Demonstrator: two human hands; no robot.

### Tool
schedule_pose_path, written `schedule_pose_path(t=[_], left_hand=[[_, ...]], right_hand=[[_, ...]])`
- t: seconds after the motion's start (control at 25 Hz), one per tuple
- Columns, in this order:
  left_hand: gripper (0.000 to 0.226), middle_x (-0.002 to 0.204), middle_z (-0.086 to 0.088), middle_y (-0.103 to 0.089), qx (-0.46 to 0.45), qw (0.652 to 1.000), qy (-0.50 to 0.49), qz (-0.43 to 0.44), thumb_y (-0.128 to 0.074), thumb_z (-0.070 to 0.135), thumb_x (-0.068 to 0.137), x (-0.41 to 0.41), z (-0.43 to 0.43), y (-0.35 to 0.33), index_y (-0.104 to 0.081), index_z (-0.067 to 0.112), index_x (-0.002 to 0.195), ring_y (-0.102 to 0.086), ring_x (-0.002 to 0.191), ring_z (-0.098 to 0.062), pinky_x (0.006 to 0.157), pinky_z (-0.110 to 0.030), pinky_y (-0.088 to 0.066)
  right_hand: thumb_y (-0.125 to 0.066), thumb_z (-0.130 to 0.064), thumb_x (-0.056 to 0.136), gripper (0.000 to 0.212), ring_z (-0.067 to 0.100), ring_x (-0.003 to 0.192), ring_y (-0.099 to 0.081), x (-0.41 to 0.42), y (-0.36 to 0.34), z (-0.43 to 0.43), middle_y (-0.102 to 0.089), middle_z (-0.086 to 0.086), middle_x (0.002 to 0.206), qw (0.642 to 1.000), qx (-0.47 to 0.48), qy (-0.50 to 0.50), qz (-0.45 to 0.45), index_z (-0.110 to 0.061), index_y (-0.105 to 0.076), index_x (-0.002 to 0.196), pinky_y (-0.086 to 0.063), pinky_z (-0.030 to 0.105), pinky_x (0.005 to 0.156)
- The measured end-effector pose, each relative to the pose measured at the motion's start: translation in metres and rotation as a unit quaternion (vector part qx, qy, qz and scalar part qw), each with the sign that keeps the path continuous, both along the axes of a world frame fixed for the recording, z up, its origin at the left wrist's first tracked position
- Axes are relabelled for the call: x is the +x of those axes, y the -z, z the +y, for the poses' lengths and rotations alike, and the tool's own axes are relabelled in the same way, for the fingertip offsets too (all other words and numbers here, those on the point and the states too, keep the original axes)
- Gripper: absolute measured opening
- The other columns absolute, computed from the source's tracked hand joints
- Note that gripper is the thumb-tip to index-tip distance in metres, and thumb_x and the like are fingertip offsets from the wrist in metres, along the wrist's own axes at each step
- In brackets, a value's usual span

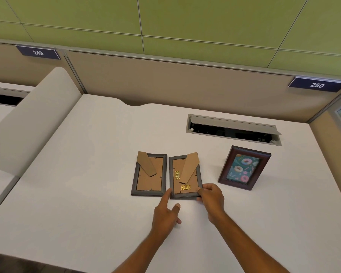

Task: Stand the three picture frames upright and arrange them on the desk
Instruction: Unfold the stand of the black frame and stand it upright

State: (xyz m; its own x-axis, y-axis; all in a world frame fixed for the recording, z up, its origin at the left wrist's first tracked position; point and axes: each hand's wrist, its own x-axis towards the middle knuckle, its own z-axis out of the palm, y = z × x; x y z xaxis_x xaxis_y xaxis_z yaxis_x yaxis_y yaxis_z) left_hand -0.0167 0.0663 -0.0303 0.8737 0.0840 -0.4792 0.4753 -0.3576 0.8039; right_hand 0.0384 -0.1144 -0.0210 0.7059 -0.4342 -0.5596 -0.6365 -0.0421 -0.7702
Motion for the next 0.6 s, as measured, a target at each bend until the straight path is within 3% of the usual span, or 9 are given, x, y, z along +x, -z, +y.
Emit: schedule_pose_path(t=[0.08, 0.24, 0.36, 0.48, 0.6], left_hand=[[0.067, 0.151, 0.01, -0.053, -0.005, 1.0, -0.006, -0.014, -0.065, 0.02, 0.109, 0.0, 0.0, 0.002, -0.038, 0.037, 0.168, -0.082, 0.07, -0.012, 0.074, -0.025, -0.068], [0.051, 0.139, -0.002, -0.073, -0.008, 0.998, -0.01, -0.055, -0.06, 0.014, 0.111, 0.007, 0.011, 0.001, -0.055, 0.038, 0.156, -0.081, 0.074, -0.007, 0.069, -0.015, -0.062], [0.047, 0.127, -0.001, -0.08, 0.022, 0.992, 0.023, -0.121, -0.062, 0.011, 0.11, 0.021, 0.025, -0.004, -0.064, 0.033, 0.151, -0.078, 0.088, -0.002, 0.08, -0.02, -0.065], [0.051, 0.141, -0.004, -0.076, 0.053, 0.983, 0.046, -0.167, -0.069, 0.007, 0.105, 0.04, 0.033, -0.01, -0.065, 0.028, 0.152, -0.075, 0.103, -0.008, 0.099, -0.029, -0.064], [0.059, 0.16, 0.002, -0.061, 0.06, 0.975, 0.065, -0.205, -0.079, 0.007, 0.099, 0.055, 0.036, -0.019, -0.063, 0.026, 0.153, -0.063, 0.138, -0.013, 0.108, -0.03, -0.059]], right_hand=[[-0.075, -0.015, 0.101, 0.015, 0.026, 0.09, -0.081, 0.004, -0.005, -0.003, -0.075, 0.004, 0.108, 0.999, 0.031, 0.008, 0.007, -0.017, -0.069, 0.115, -0.067, 0.031, 0.074], [-0.078, -0.012, 0.099, 0.016, 0.031, 0.089, -0.083, 0.007, -0.011, -0.017, -0.081, 0.012, 0.108, 0.994, 0.104, 0.017, -0.01, -0.011, -0.071, 0.113, -0.07, 0.041, 0.082], [-0.079, -0.009, 0.098, 0.016, 0.029, 0.085, -0.081, 0.006, -0.017, -0.025, -0.083, 0.018, 0.107, 0.988, 0.149, 0.023, -0.025, -0.003, -0.073, 0.111, -0.069, 0.041, 0.08], [-0.078, -0.008, 0.098, 0.015, 0.026, 0.083, -0.082, 0.003, -0.025, -0.029, -0.083, 0.018, 0.106, 0.983, 0.178, 0.023, -0.028, -0.001, -0.074, 0.111, -0.069, 0.035, 0.073], [-0.08, -0.009, 0.097, 0.016, 0.028, 0.084, -0.084, -0.001, -0.036, -0.034, -0.084, 0.017, 0.102, 0.979, 0.2, 0.021, -0.028, -0.001, -0.074, 0.11, -0.069, 0.034, 0.071]])
